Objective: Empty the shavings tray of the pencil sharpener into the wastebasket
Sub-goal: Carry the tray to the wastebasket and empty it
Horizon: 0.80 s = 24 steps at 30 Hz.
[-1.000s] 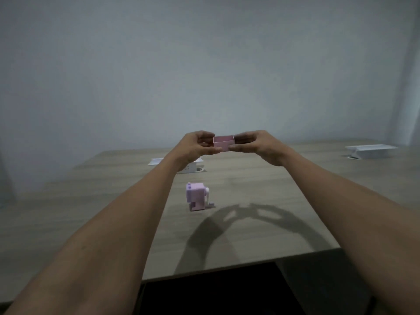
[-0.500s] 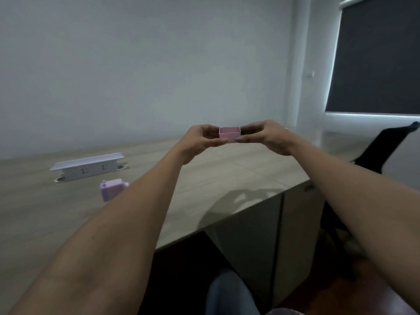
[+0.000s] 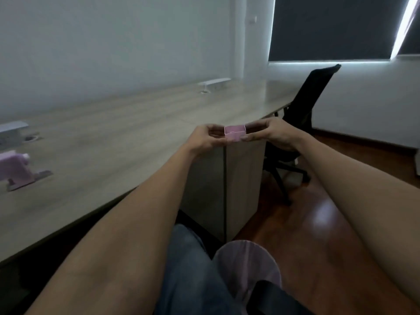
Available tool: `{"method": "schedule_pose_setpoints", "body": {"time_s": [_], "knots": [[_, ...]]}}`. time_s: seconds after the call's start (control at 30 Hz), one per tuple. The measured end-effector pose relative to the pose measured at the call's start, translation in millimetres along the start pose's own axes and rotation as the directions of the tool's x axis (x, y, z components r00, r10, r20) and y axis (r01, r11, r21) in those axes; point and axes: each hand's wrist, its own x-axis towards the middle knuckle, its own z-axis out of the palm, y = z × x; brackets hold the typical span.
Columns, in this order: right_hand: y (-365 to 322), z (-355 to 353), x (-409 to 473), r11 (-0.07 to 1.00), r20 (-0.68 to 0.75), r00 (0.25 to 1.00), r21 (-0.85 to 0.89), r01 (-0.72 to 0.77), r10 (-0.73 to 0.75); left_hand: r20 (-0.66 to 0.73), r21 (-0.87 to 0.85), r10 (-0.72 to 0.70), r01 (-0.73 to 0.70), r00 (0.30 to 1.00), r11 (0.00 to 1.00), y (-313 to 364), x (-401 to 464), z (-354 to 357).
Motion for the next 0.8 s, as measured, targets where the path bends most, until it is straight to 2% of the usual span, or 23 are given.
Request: {"method": "schedule_pose_setpoints", "body": {"time_s": [0.3, 0.47, 0.67, 0.8], "knots": [[127.9, 27.7, -41.9, 0.972, 0.027, 0.972, 0.037, -0.233, 0.232, 0.103, 0.025, -0.176, 0.175, 0.979, 0.984, -112.2, -24.3, 61.0], [189.6, 63.7, -56.1, 0.931, 0.075, 0.938, 0.120, -0.346, 0.338, 0.118, -0.068, -0.302, 0.311, 0.946, 0.948, -172.3, -44.5, 79.3], [246.7, 104.3, -67.7, 0.854, 0.134, 0.879, 0.210, -0.476, 0.457, 0.110, -0.142, -0.452, 0.464, 0.885, 0.874, -239.1, -65.5, 89.3], [274.4, 130.4, -79.6, 0.755, 0.227, 0.801, 0.267, -0.599, 0.555, 0.133, -0.152, -0.582, 0.597, 0.802, 0.788, -272.3, -79.8, 94.7]]}}
